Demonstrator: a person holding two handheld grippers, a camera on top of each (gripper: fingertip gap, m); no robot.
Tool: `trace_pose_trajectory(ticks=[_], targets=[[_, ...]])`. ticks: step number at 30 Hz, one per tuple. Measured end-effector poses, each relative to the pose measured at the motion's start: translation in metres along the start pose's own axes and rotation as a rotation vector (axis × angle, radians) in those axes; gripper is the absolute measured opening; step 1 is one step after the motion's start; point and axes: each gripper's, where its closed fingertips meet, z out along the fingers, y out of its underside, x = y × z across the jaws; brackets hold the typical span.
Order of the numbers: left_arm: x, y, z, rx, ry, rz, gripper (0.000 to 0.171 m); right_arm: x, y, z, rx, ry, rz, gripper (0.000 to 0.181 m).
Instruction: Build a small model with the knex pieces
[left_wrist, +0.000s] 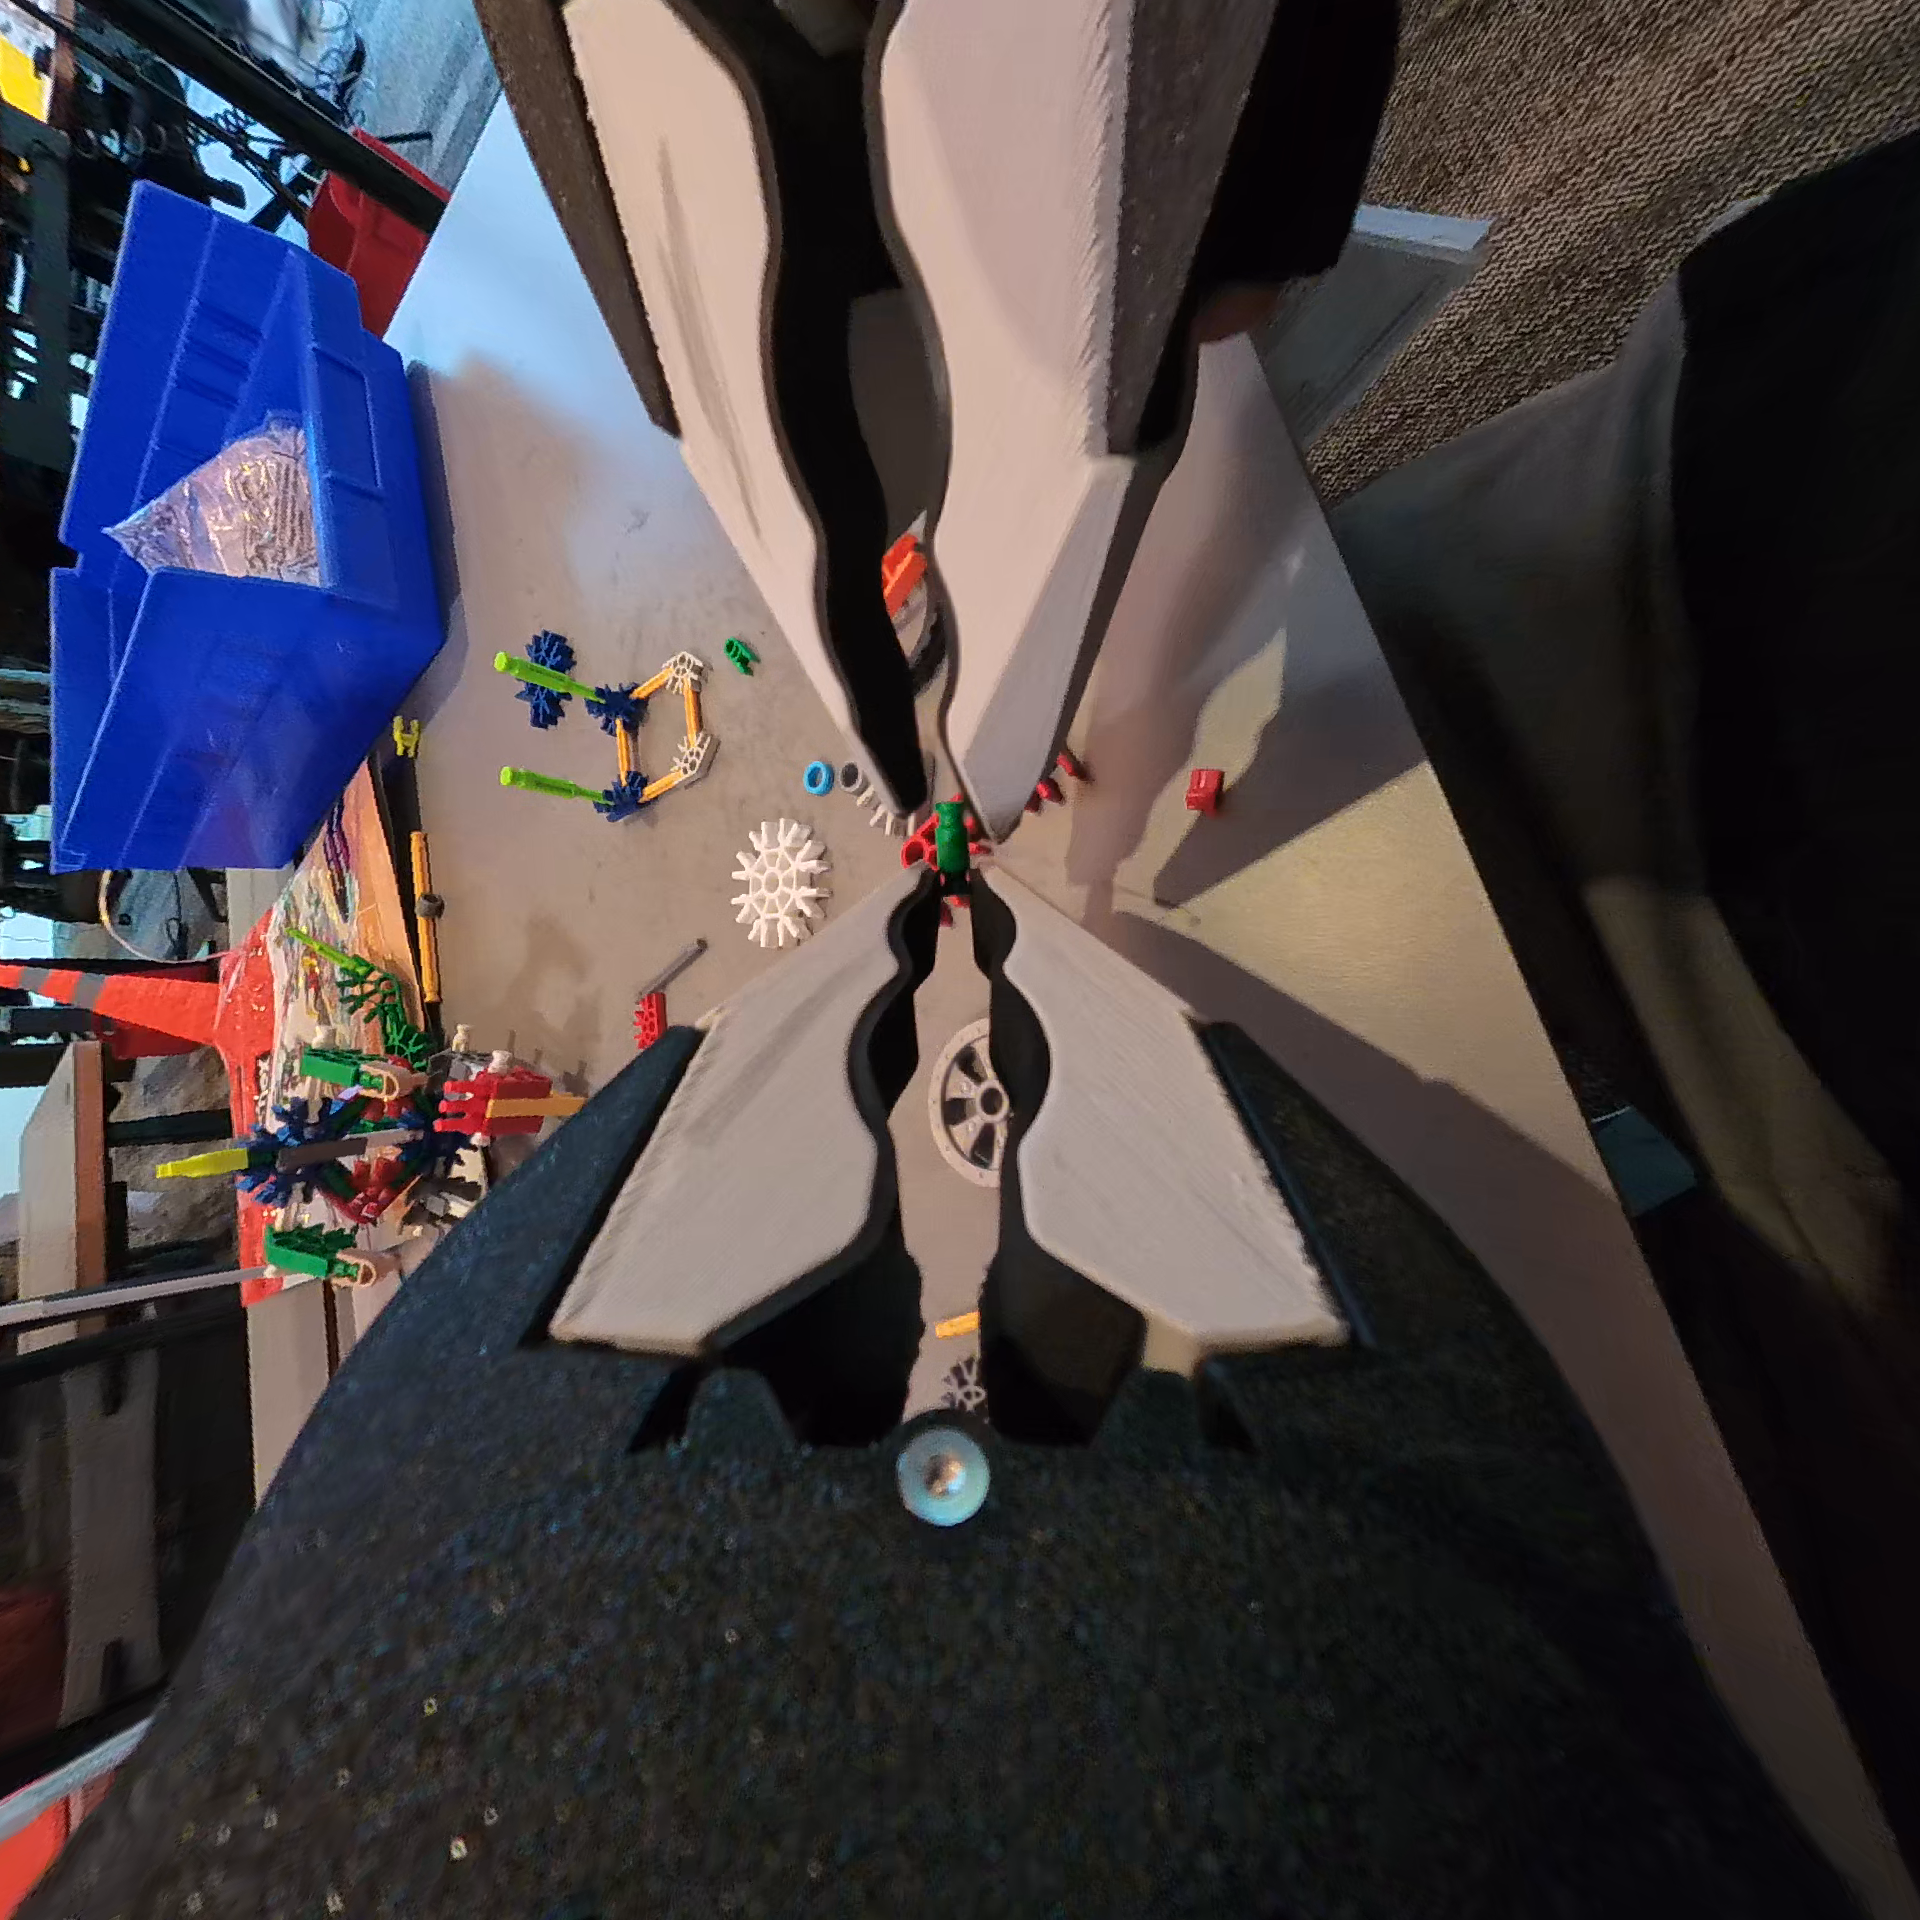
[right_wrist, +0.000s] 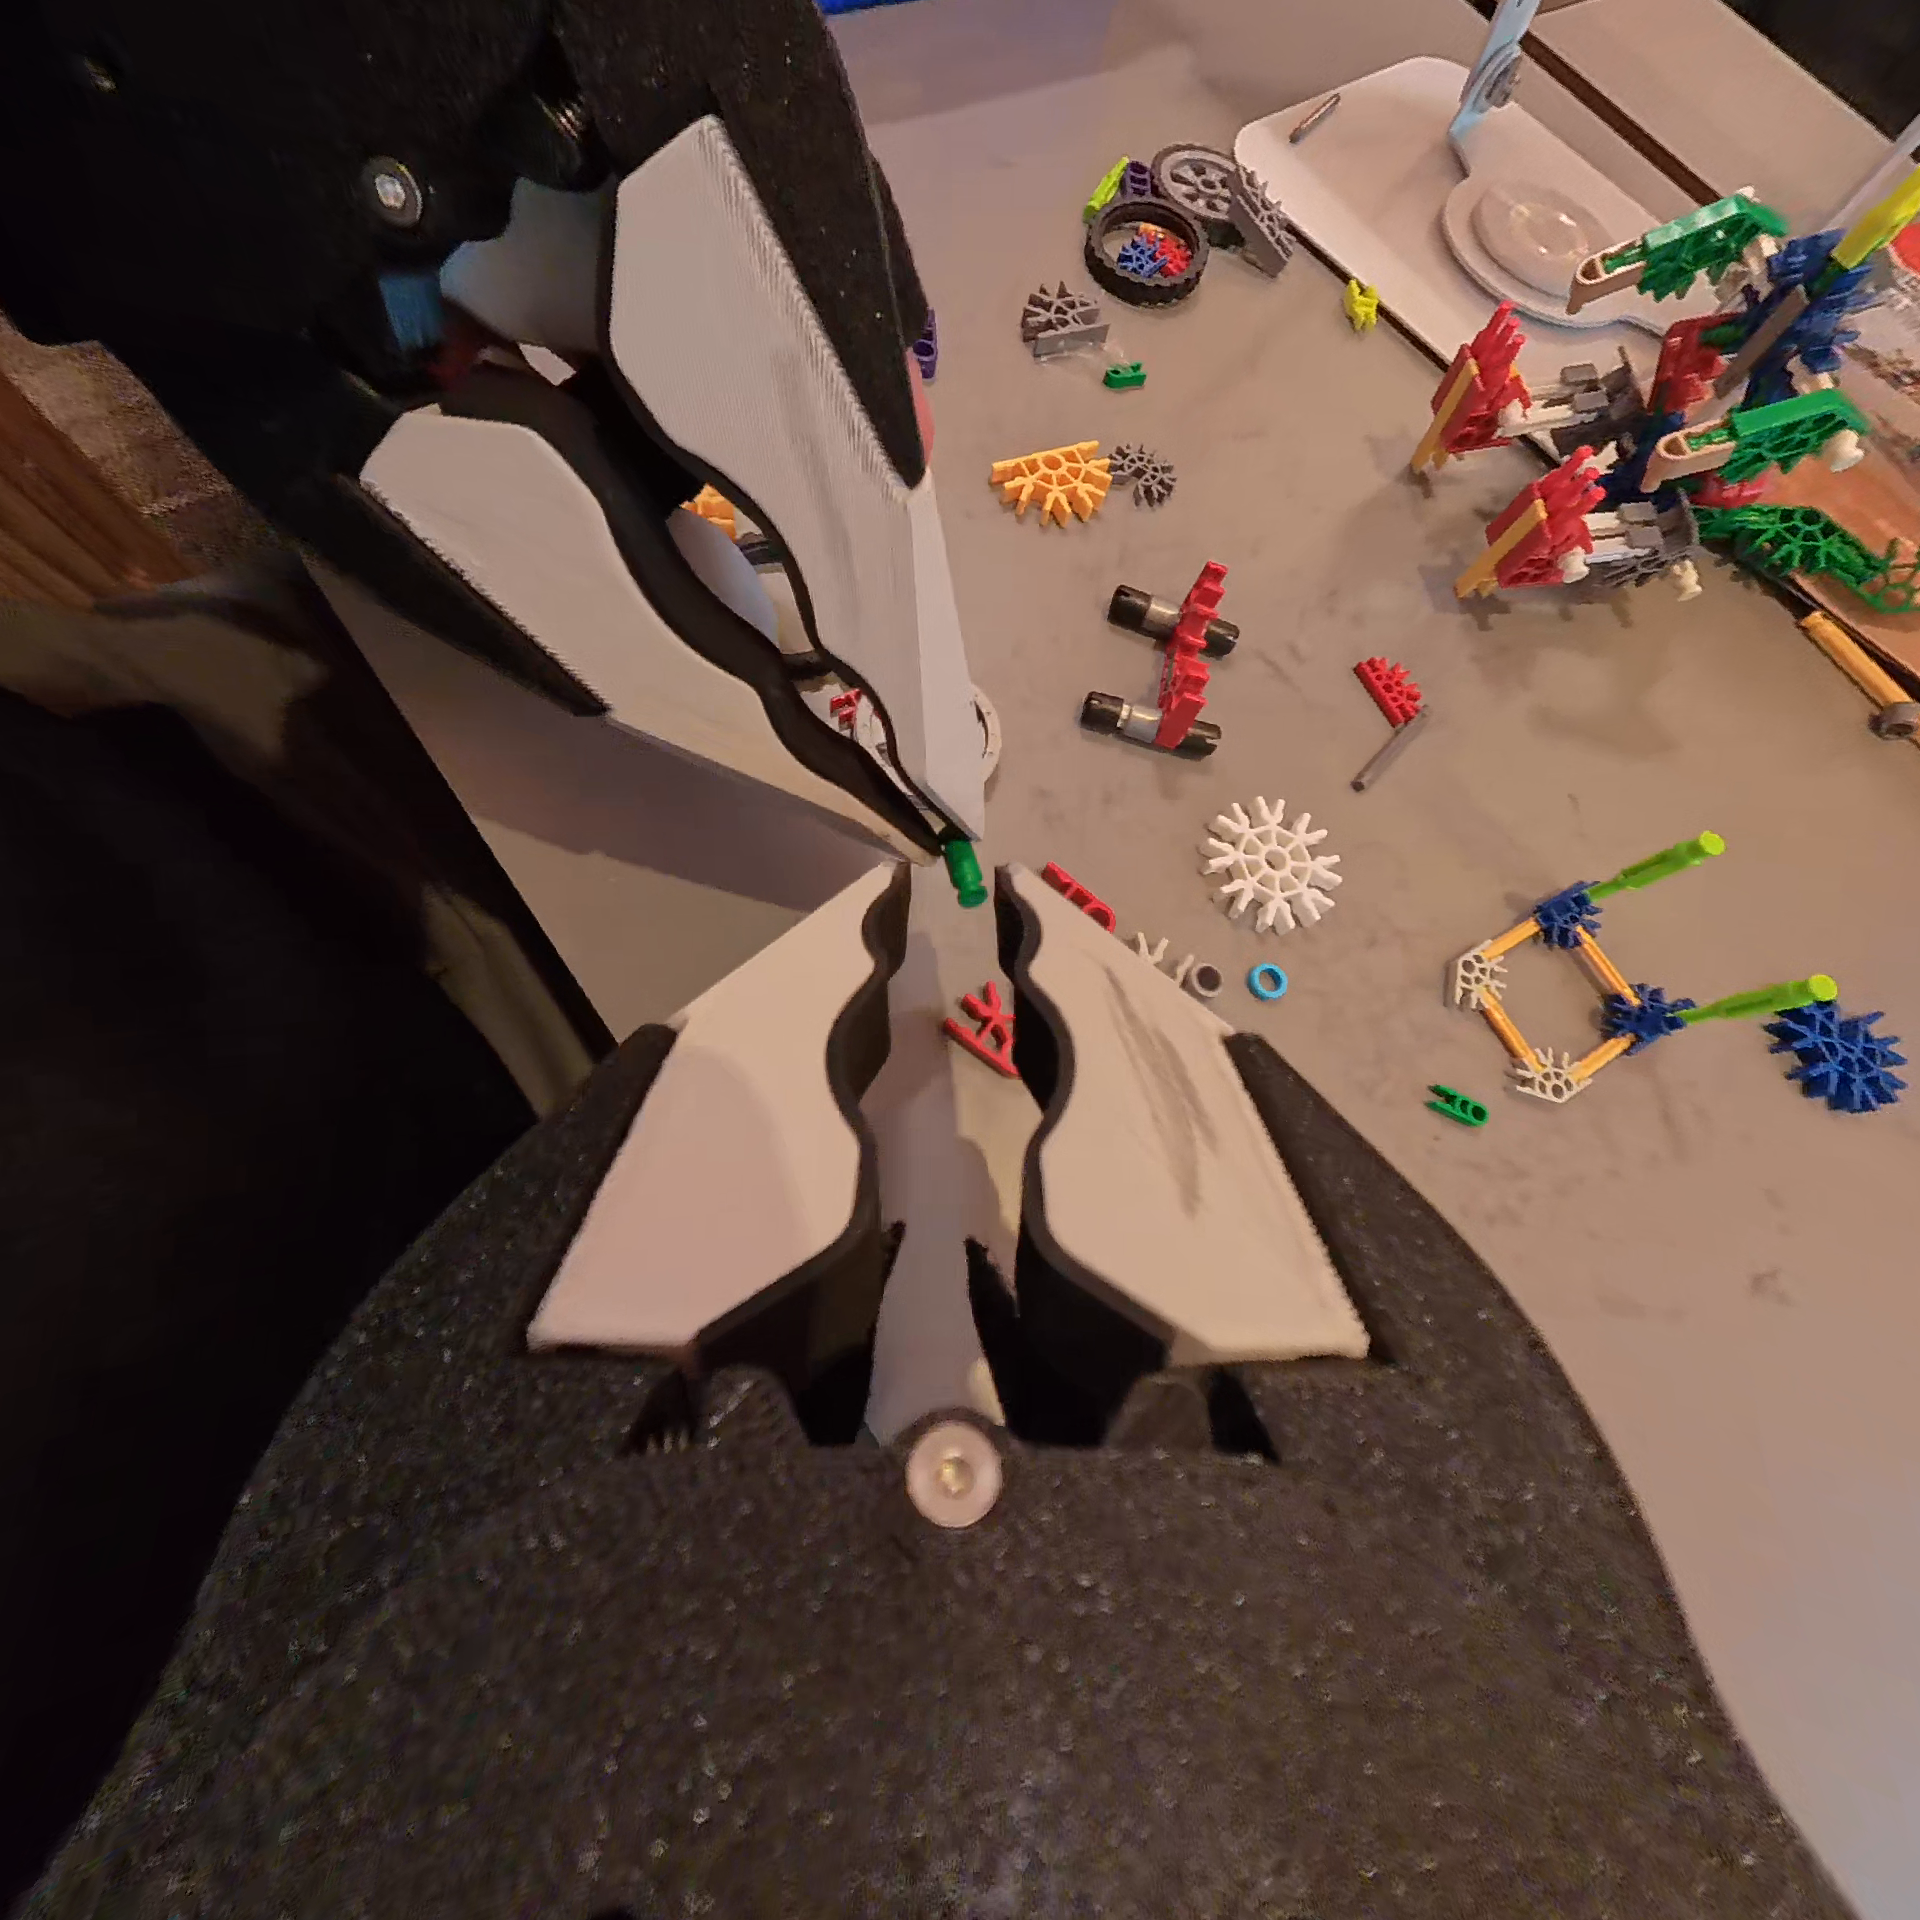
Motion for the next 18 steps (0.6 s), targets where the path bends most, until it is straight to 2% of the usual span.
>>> trace_pose_trajectory(ticks=[4,18], targets=[[-0.001,-0.006,0.0,0.014,0.002,0.023,0.003,0.003,0.002,0.002,-0.018,0.01,-0.021,0.008],[-0.016,-0.009,0.009,0.047,0.003,0.031,0.003,0.02,0.008,-0.005,0.002,0.044,0.046,0.005]])
